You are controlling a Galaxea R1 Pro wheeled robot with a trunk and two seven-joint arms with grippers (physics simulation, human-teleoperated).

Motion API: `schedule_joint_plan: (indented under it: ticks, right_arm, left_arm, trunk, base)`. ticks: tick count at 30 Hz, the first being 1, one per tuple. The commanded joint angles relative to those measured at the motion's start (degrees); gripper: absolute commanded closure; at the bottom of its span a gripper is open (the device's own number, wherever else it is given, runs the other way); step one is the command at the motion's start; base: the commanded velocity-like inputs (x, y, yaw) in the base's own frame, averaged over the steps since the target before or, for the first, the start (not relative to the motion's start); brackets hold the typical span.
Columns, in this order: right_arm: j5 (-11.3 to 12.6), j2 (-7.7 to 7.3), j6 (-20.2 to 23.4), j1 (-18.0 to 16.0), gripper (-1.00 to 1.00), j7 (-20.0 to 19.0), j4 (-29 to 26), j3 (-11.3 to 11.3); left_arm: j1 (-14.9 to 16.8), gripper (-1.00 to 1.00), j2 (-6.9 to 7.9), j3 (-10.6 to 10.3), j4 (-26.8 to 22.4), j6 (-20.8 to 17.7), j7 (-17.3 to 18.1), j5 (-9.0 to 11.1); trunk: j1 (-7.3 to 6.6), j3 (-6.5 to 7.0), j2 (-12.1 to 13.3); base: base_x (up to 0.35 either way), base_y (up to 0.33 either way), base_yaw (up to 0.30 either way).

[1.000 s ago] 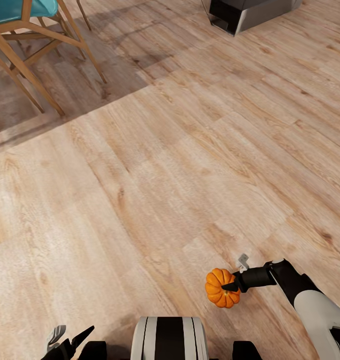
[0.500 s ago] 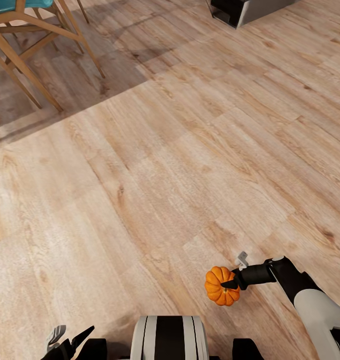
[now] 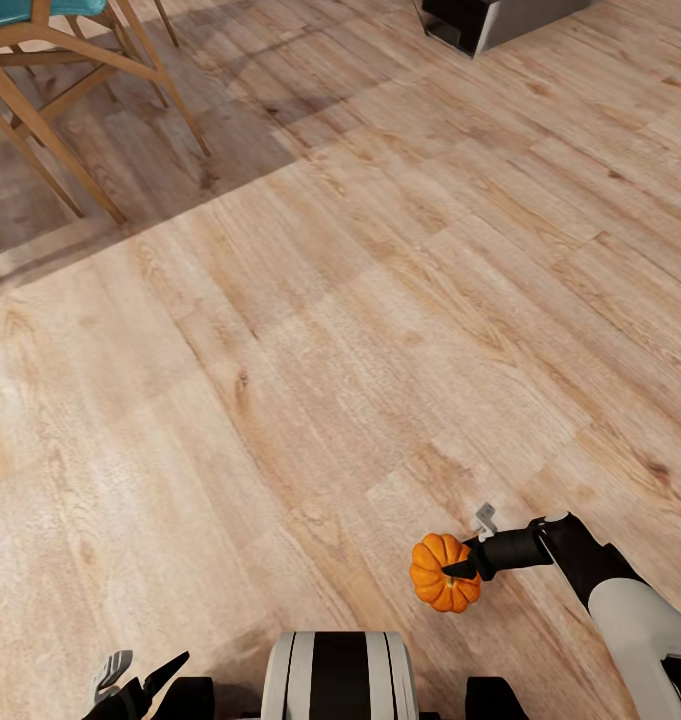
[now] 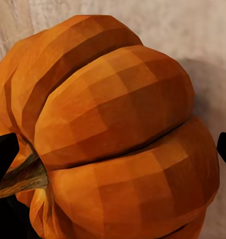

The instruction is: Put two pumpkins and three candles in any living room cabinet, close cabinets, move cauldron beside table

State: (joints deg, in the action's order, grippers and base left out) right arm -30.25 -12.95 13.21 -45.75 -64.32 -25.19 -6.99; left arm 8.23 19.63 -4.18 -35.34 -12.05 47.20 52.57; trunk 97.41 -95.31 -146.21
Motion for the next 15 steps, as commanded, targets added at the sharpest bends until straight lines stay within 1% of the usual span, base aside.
schedule_joint_plan:
  ticks: [1,15]
  right_arm:
    - [-0.94,0.13,0.50,0.05,-1.00,2.45,2.79,-0.14]
    - [-0.97,0.39,0.48,0.04,-1.00,1.98,2.93,-0.13]
  left_arm:
    - [0.03,-1.00,0.06,-0.25,0.01,-0.52,0.08,0.60]
    - [0.03,-1.00,0.06,-0.22,0.01,-0.52,0.00,0.60]
  trunk:
    - [0.01,-0.04,-0.01]
    - [0.01,-0.04,-0.01]
  base:
    - [0.000,0.000,0.000]
    - [0.000,0.000,0.000]
